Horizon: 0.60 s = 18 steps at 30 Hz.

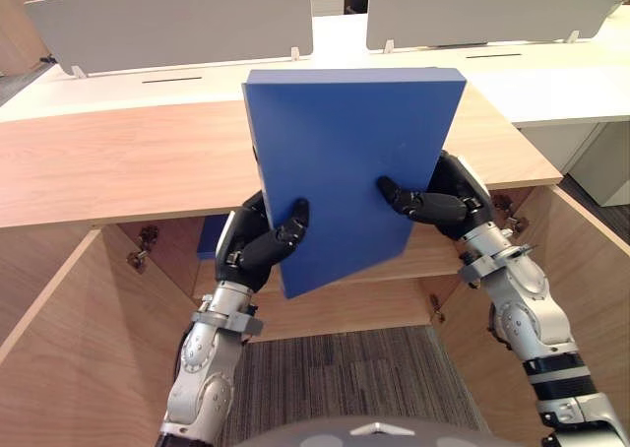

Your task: Walk over to the cabinet, pick up the folder, carry it to the office cabinet, place the folder inside the office cabinet, then close the office cabinet door

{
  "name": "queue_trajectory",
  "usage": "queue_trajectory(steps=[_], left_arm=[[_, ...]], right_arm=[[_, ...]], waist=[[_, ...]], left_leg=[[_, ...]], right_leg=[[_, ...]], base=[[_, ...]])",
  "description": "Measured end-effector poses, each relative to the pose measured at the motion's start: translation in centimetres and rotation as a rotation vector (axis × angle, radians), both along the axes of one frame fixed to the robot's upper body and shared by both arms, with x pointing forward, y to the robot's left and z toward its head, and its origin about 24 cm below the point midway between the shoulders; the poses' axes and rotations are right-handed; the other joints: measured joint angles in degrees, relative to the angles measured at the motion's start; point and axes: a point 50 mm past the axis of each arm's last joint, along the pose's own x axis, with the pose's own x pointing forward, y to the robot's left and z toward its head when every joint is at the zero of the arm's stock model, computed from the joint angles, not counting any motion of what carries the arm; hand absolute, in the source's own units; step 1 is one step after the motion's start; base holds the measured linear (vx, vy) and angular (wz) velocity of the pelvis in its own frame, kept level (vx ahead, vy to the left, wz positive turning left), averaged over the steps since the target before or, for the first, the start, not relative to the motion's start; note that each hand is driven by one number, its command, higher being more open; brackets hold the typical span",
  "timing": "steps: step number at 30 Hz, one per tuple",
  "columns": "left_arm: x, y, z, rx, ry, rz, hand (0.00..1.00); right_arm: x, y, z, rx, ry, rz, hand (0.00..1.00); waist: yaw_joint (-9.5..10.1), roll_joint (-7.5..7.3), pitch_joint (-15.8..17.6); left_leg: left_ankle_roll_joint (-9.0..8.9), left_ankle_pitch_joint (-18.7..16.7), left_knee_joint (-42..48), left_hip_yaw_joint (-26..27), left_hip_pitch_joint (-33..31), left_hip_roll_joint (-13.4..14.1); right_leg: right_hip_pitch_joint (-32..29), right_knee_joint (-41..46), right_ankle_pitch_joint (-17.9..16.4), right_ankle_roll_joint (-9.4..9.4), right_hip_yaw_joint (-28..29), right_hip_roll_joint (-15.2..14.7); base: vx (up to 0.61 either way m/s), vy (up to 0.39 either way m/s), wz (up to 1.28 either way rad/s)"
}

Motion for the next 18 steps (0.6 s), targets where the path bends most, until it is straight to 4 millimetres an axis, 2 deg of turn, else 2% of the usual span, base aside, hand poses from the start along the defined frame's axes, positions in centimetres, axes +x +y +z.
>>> queue_trajectory(steps=[7, 11, 18], left_arm=[[0.1, 0.1, 0.3, 0.078, -0.022, 0.070, 1.00], [0.3, 0.4, 0.9, 0.058, -0.043, 0.145, 1.00], [-0.4, 2.1, 3.9, 0.058, -0.185, 0.386, 1.00]], right_arm=[[0.1, 1.0, -0.5, 0.033, 0.010, -0.048, 0.00], [0.1, 1.6, -0.7, 0.074, 0.010, -0.069, 0.00], [-0.8, 3.1, -0.8, 0.161, 0.011, -0.109, 0.00]], waist=[[0.24, -0.35, -0.47], [0.25, -0.35, -0.48], [0.59, -0.35, -0.48]], left_leg=[[0.03, 0.72, -0.48, -0.43, -0.45, -0.32], [0.05, 1.09, -0.93, -0.96, -0.20, -0.34], [0.01, 1.15, -1.04, -1.45, -0.27, -0.34]], right_leg=[[0.06, -0.72, 0.61, 0.06, -0.32, -0.26], [0.19, -0.74, 0.61, 0.06, -0.78, -0.26], [0.43, -0.86, 0.60, 0.07, -1.34, -0.30]], base=[[-0.04, 0.014, 0.02], [-0.02, 0.004, 0.07], [-0.01, 0.008, 0.03]])
